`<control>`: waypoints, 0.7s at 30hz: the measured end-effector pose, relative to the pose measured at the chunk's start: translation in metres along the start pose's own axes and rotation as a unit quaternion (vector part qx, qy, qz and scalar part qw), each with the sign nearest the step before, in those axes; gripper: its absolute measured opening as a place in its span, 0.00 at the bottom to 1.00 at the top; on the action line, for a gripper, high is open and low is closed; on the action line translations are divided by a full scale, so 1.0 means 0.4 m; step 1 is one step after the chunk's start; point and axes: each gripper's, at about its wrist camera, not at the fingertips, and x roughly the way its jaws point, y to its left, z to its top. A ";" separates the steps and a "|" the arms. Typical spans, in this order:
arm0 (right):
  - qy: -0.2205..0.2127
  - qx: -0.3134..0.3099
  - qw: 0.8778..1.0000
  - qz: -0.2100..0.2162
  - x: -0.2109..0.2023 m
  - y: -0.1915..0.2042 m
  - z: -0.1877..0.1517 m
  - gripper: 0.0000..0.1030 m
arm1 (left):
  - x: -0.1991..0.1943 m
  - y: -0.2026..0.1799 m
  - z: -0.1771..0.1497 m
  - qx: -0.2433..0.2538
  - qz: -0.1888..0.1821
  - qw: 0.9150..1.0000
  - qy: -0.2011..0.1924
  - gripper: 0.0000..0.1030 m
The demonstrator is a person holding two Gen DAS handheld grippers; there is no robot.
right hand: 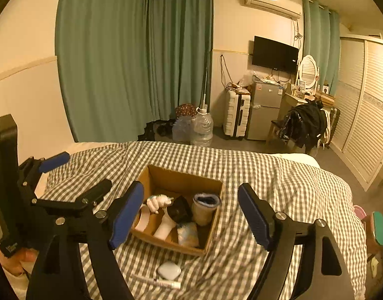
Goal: Organize objects
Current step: 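Open both tools to drop bear and black object into the box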
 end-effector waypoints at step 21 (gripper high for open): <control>0.137 0.003 0.990 -0.042 0.221 -0.004 -0.383 0.77 | 0.125 -0.103 -0.390 0.007 -0.016 0.994 0.109 0.98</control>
